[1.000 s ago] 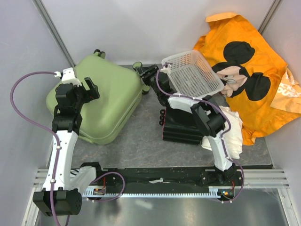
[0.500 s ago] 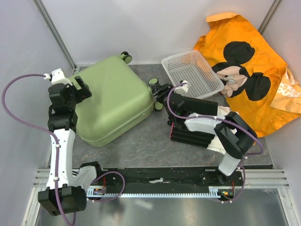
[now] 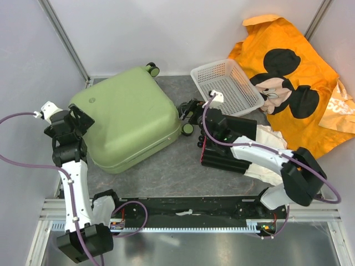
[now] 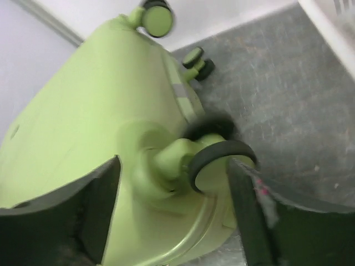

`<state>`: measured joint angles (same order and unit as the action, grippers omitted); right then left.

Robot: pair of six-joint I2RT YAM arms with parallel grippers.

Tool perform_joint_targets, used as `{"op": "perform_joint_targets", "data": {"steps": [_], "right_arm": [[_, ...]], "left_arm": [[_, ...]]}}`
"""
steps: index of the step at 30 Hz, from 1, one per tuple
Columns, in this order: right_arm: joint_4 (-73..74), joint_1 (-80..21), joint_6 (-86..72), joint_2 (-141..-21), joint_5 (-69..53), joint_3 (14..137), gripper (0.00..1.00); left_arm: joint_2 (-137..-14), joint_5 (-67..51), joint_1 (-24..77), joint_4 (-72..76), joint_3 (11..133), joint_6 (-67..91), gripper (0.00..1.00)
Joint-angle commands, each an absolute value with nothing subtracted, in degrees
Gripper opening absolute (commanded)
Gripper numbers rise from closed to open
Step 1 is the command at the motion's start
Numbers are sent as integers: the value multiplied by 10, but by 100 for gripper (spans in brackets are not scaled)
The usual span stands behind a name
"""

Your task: Open, take out, and arrange the luggage

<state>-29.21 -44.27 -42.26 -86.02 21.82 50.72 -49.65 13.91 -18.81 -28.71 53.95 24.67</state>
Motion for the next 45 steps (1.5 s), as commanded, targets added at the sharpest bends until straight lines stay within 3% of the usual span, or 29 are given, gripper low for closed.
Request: {"op": "perform_joint_targets", "data": {"steps": [1,5,9,11,15,20,29,36,45], "right_arm": [[-248,-449,-239,-781,164,620,90],[-161,-437,-183,-799,93,692,96],[-88,-402,-168,-880,-46,797,97],[-82,-373,-171,-943,-189,851,98],[-73,-355,-185,-1031,-316,918,98],[-64,-356,-192,-1068,-307,924,98],[-112,-373,-232,-1031,-370,812,96],[-110,-446,-252,-1012,-375,764,95],[-160,-558,-307,-934,-295,668,94]], "left_arm": [[-498,64,-235,-272,522,268,99],[-526,-25,-278,-258,503,274,99],[-524,-144,-298,-207,476,265,98],[-516,-158,-300,-185,468,260,98],[-539,-210,-301,-158,466,257,97],[-622,-263,-301,-104,474,277,94],[-749,-321,-290,-4,554,313,88],[-837,-307,-220,-9,647,273,87],[-962,-287,-156,-57,817,210,87]]}}
